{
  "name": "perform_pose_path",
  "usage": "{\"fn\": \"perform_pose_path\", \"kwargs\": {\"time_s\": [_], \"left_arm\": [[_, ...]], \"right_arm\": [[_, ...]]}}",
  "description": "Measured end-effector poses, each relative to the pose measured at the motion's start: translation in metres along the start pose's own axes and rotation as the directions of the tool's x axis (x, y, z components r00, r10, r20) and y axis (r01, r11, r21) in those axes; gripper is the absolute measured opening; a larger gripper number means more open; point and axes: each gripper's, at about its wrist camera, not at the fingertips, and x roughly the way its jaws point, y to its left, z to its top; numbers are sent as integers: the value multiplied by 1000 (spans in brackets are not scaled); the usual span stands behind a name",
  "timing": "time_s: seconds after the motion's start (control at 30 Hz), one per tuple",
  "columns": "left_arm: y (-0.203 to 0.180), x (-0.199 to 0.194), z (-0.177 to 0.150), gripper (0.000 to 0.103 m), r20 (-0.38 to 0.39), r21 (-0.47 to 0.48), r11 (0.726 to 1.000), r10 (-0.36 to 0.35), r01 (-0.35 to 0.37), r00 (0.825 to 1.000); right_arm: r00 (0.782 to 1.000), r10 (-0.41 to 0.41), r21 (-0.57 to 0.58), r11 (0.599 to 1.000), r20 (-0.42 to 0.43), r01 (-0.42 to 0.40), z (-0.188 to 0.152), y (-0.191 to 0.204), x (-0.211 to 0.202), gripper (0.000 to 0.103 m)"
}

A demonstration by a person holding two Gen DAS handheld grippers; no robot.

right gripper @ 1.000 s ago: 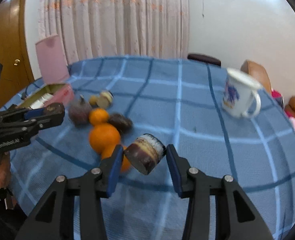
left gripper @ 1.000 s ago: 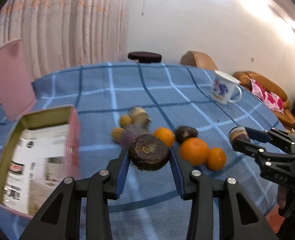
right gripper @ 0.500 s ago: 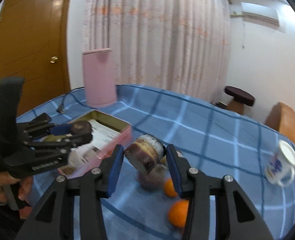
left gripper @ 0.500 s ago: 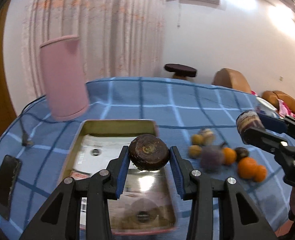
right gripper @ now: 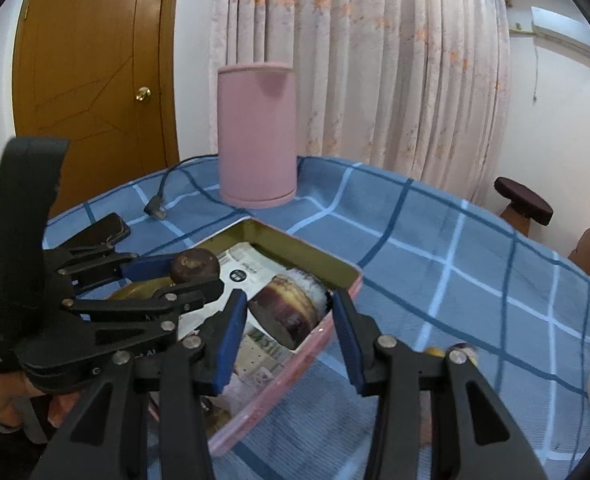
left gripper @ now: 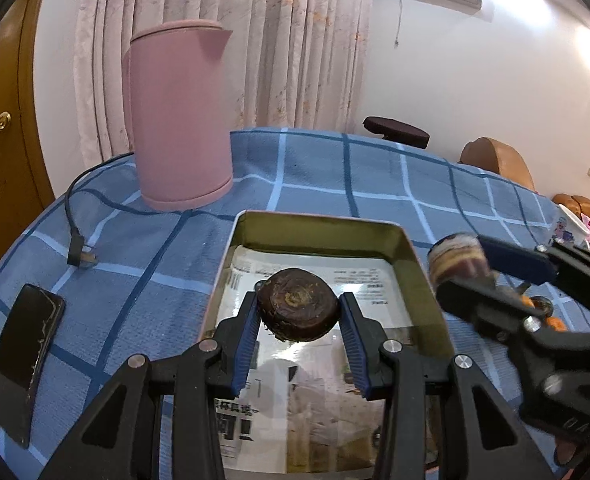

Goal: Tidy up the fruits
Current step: 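Carry both items into the tin box and open both grippers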

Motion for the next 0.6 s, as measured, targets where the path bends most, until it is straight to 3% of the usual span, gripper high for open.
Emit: {"fn": "perform_pose_path", "kwargs": {"time_s": [0.6], "left_arm": [[12,17,-2,42,-32,-8,1000,19,-19,999]], "right_arm": [[999,26,14,1000,-44,-26,-6,5,32,47]]}}
